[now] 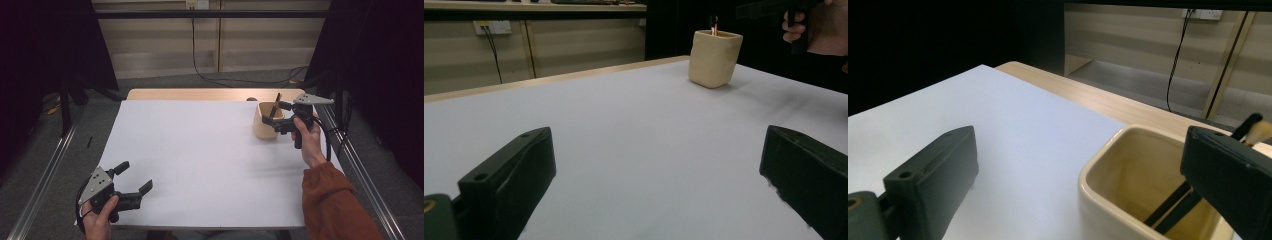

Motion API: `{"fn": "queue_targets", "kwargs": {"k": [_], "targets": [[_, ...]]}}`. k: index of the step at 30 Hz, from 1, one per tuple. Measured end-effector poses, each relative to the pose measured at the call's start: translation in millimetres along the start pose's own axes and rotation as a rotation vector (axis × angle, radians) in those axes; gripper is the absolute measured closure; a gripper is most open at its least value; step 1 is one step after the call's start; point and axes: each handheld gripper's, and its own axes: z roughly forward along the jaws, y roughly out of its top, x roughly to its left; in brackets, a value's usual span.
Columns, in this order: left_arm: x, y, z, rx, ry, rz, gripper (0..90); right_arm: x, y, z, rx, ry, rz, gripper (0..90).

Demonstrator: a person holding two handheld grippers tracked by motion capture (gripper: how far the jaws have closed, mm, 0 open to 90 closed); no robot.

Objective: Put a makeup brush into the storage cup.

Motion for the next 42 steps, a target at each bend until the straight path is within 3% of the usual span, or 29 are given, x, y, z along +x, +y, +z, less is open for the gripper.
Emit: {"fn": "queue_targets", "kwargs": {"k": [5,16,28,39,42], "targets": [[0.4,0.1,-0.8,-0.001,0.005,0.001,1.4,3.0,-6.0,-8.2,0.01,-0.006,0.002,1.6],[3.5,0.4,-1.9,0.001,0.011,-0.001,1.6,16.9,-13.7,-31.3,-0.044,-0.052,-0.017,0.7],[2.7,0.2,-2.9,0.002,0.012,-0.001,1.6,30.0,-34.9,-54.2,-0.01,-0.058,-0.006,1.7],[2.4,0.4,-2.5,0.001,0.009,0.0,1.6,41.5,-43.7,-82.8,-0.045,-0.053,0.015,1.0],[2.3,0.1,-3.4,-0.002,0.011,-0.001,1.6,45.7,-48.5,-88.3,-0.036,-0.073,0.008,1.1]]}}
